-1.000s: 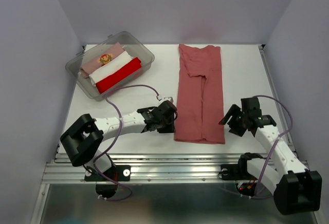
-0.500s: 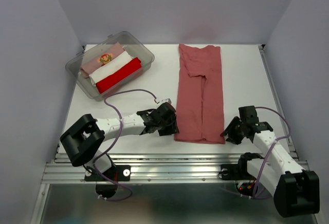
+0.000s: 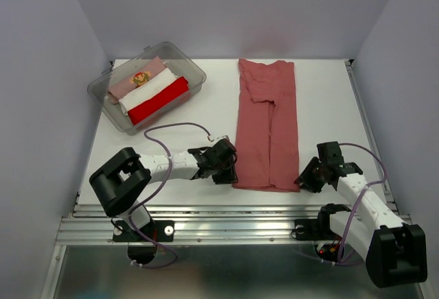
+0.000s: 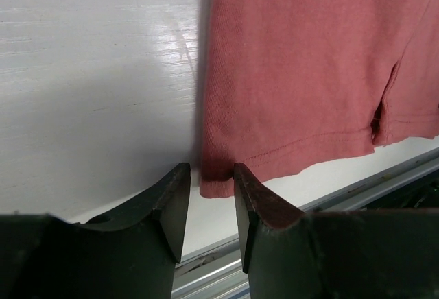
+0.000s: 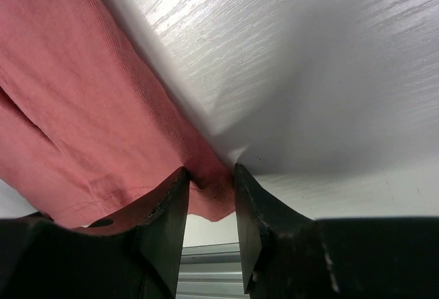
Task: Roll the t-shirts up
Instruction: Roll the T-shirt to the center of the board.
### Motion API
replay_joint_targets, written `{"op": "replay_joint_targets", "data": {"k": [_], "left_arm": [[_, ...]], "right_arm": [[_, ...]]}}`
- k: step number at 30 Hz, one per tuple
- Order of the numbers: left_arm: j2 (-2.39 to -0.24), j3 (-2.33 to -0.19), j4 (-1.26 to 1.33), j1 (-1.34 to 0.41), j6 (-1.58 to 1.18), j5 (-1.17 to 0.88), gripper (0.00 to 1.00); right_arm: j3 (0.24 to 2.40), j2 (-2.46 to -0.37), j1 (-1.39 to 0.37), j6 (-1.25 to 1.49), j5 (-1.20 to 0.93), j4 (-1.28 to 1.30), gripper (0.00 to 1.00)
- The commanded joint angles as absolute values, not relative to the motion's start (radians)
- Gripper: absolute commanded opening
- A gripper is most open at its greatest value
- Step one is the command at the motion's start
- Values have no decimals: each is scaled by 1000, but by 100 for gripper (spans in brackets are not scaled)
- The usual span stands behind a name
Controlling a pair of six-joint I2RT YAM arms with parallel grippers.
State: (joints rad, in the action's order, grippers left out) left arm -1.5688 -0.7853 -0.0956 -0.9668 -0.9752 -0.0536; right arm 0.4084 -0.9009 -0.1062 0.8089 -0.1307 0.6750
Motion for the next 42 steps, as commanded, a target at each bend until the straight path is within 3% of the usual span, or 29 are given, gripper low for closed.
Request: {"op": "replay_joint_targets", "data": {"k": [1, 6, 9, 10, 14, 18, 34, 42], "left_arm": [[-1585, -802, -112, -969, -977, -52, 43], [-1611, -818, -130, -971, -971, -51, 43], [-1615, -827, -132, -969, -965, -51, 25], [-1615, -830, -132, -969, -963, -52, 14], [-1624, -854, -140, -969, -953, -63, 0], [-1620, -893, -159, -968, -943, -64, 0], [-1664, -1127, -311, -916, -847, 49, 0], [-1664, -1112, -284, -877, -853, 19, 0]], "right_arm": [[399, -907, -121, 816, -117, 643, 37], [400, -907, -121, 821, -109, 647, 36], [403, -904, -121, 822, -106, 655, 35], [405, -904, -130, 822, -106, 655, 33], [423, -902, -130, 815, -120, 663, 20], [448, -902, -130, 816, -120, 661, 1], [623, -977, -130, 819, -5, 632, 1], [652, -1046, -130, 801, 25, 581, 1]]}}
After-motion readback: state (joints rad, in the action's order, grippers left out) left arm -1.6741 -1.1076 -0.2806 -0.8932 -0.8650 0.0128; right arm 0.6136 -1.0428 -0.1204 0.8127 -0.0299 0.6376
